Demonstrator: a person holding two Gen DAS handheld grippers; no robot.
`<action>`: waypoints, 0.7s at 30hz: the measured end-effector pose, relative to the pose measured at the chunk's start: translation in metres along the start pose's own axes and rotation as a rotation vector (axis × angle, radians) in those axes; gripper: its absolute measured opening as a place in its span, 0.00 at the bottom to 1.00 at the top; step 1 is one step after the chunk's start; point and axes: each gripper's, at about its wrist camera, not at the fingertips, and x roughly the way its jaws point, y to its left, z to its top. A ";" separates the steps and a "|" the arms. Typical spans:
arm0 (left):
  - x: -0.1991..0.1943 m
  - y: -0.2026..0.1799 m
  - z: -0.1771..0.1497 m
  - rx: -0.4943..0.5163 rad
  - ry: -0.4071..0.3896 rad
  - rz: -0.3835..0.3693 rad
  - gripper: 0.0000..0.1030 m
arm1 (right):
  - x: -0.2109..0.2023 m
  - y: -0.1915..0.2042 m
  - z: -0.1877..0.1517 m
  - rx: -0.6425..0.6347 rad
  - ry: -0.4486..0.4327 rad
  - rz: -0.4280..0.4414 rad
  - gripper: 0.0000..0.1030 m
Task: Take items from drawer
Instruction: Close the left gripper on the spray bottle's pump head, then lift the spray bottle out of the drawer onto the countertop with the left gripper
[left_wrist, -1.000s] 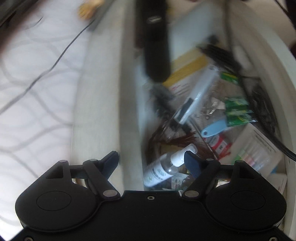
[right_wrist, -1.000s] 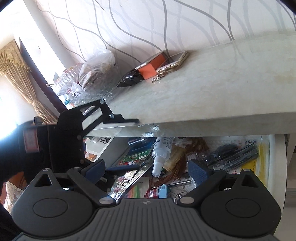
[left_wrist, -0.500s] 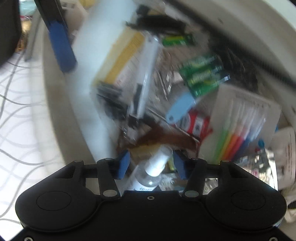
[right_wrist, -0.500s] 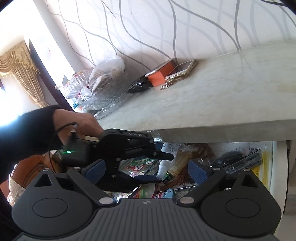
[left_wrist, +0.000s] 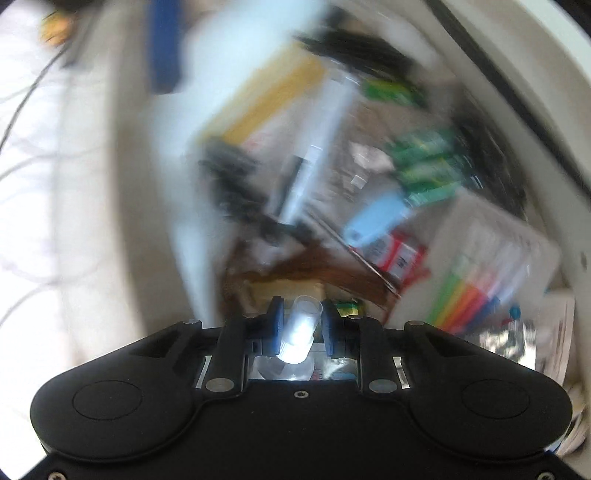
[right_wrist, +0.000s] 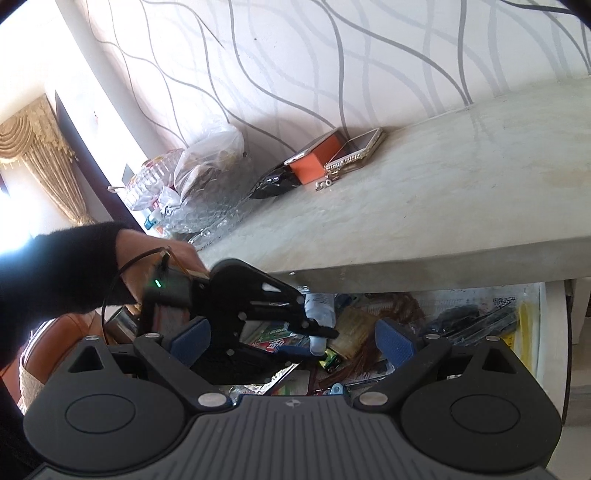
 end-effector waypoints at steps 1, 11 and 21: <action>-0.009 0.009 0.002 -0.083 -0.030 -0.001 0.20 | 0.000 0.000 0.000 0.001 -0.003 -0.001 0.96; -0.098 0.114 -0.057 -1.030 -0.433 -0.048 0.15 | 0.001 -0.002 0.001 0.006 0.001 -0.003 0.96; -0.077 0.234 -0.074 -1.327 -0.467 0.231 0.15 | 0.001 -0.003 0.001 0.019 -0.007 -0.016 0.96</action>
